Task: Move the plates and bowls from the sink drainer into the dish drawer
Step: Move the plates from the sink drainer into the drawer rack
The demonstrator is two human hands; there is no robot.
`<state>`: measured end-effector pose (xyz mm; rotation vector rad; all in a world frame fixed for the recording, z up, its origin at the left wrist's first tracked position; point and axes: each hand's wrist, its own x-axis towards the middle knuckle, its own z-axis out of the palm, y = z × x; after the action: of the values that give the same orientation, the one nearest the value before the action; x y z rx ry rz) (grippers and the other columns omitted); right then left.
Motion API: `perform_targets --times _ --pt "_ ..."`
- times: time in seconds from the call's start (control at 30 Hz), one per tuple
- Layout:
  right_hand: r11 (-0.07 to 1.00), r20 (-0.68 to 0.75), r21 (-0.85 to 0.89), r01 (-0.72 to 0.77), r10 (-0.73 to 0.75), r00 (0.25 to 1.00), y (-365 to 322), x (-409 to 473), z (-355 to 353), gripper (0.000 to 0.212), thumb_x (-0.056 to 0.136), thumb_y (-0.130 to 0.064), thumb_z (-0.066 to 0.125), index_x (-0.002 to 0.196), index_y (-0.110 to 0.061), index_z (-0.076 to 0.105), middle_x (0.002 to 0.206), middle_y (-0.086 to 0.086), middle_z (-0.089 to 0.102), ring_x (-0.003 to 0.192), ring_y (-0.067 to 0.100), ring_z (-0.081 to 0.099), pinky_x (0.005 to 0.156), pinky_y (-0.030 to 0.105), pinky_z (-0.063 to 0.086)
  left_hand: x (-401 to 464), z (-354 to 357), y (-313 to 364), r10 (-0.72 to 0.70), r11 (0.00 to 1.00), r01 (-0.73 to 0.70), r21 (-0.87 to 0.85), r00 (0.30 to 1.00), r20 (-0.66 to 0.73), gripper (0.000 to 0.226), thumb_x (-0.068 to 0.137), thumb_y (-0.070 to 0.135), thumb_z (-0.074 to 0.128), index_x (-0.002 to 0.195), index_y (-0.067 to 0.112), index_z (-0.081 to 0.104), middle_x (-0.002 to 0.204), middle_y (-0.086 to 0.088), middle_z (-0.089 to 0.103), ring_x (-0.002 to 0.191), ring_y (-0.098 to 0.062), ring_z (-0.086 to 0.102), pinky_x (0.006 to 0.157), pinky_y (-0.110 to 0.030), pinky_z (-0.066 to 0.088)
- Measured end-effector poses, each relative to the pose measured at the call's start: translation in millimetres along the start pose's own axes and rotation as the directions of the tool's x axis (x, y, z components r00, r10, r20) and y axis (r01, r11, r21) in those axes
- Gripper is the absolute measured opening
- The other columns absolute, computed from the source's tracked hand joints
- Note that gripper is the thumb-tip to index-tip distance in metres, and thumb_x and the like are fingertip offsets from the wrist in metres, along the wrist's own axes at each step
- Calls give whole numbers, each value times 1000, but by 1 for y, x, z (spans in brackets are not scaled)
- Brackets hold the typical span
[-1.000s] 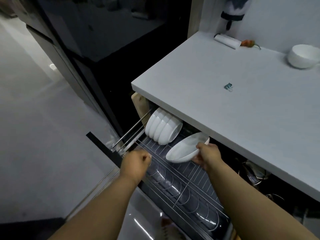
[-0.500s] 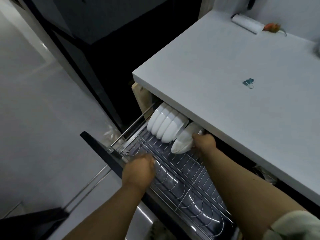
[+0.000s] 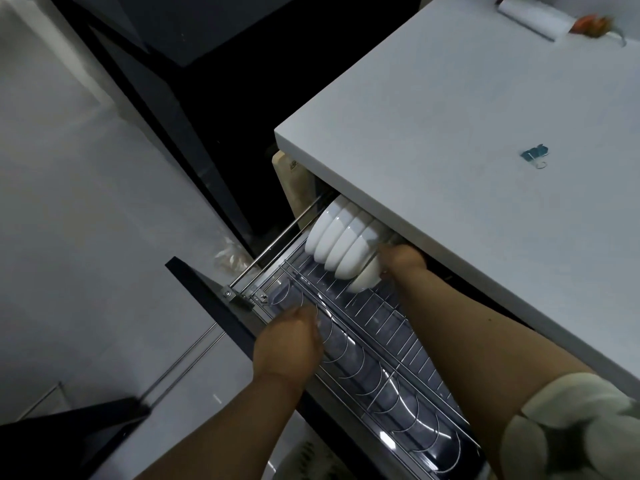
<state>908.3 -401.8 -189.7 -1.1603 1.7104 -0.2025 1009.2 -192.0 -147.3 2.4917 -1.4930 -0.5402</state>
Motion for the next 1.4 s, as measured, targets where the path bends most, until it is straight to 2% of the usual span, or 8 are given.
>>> perform_targets --times 0.27,0.4,0.8,1.0,1.13,1.23,1.3,1.4 --pt "996 69 -90 15 -9 998 -8 12 6 24 92 -38 52 89 -14 56 99 9 57 113 35 60 98 41 49 -1 -1 1 13 1000 -13 13 1000 -17 27 100 35 39 98 19 61 96 3 63 83 -12 59 67 -22 39" --pt "995 45 -79 59 -55 997 -4 12 8 57 83 -47 62 123 -6 59 124 15 62 117 34 58 100 41 46 0 1 0 10 1000 -9 24 1000 -20 26 99 33 41 96 19 62 96 2 64 84 -13 59 67 -23 40" --pt "991 70 -132 1 8 997 65 -49 -3 73 88 -35 62 144 -2 28 133 15 54 113 30 60 85 27 45 -7 -8 8 -10 993 -9 -114 987 -163 34 98 32 43 68 17 50 66 -1 50 61 -22 50 54 -28 38" --pt "987 123 -151 53 -34 992 96 -75 -16 36 85 -38 62 107 -11 54 103 16 63 93 30 65 82 34 53 -34 -27 6 -171 944 33 -329 899 -403 48 95 35 48 53 12 46 61 -3 47 58 -24 49 49 -29 38" --pt "988 105 -127 82 -69 992 110 -99 -23 47 84 -39 64 112 -2 56 85 11 62 79 26 60 76 34 52 -66 -39 -15 -426 872 247 -422 807 -409 56 98 37 44 48 13 39 68 -12 50 58 -25 46 51 -28 31" --pt "983 103 -144 111 -97 990 113 -121 -28 27 86 -36 62 92 -10 58 87 9 61 79 24 58 78 31 51 -92 -50 -34 -581 805 450 -388 729 -360 25 92 23 60 82 0 62 105 -25 56 88 -37 55 71 -41 50" --pt "985 88 -123 123 -112 990 114 -136 -34 21 86 -31 60 72 -18 51 84 8 59 77 24 56 83 34 54 -109 -57 -37 -636 766 536 -355 712 -296 44 86 12 65 128 9 53 130 -21 42 116 -39 45 95 -47 43" --pt "975 81 -137 174 -164 983 116 -159 -48 34 86 -32 59 59 -19 43 63 4 53 59 23 52 66 28 49 -126 -65 -28 -623 747 466 -475 740 -253 20 88 16 63 107 13 68 127 -14 51 111 -36 53 94 -39 44"
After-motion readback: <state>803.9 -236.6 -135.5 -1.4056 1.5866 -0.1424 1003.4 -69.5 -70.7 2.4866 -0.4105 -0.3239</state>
